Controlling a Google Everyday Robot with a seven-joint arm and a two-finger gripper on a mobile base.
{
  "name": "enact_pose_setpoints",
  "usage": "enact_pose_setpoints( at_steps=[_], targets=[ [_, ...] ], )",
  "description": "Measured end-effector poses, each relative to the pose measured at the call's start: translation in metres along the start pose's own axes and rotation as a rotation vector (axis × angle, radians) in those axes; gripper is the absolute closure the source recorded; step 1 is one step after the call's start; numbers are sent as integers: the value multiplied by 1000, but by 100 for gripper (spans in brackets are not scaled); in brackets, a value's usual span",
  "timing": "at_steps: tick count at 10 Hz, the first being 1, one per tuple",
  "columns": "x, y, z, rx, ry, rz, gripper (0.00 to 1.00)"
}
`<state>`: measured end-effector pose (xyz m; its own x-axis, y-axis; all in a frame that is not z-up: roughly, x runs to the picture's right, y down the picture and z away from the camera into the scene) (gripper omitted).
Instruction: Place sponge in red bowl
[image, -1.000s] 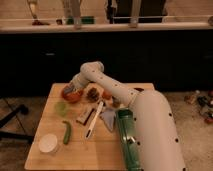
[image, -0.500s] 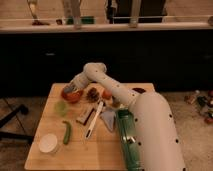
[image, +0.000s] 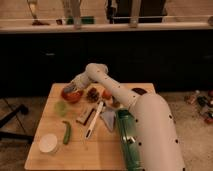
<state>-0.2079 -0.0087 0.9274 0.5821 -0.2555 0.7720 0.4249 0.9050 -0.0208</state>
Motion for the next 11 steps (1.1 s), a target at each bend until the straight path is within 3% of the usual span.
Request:
enact_pose_setpoints(
  at_steps=[1, 4, 9, 11],
  targets=[
    [0, 0, 0, 1, -1, 1, 100],
    [1, 0, 0, -1, -23, 5, 77],
    [1, 0, 0, 2, -55, 2, 24],
    [0, 0, 0, 5, -59, -1, 20]
  ],
)
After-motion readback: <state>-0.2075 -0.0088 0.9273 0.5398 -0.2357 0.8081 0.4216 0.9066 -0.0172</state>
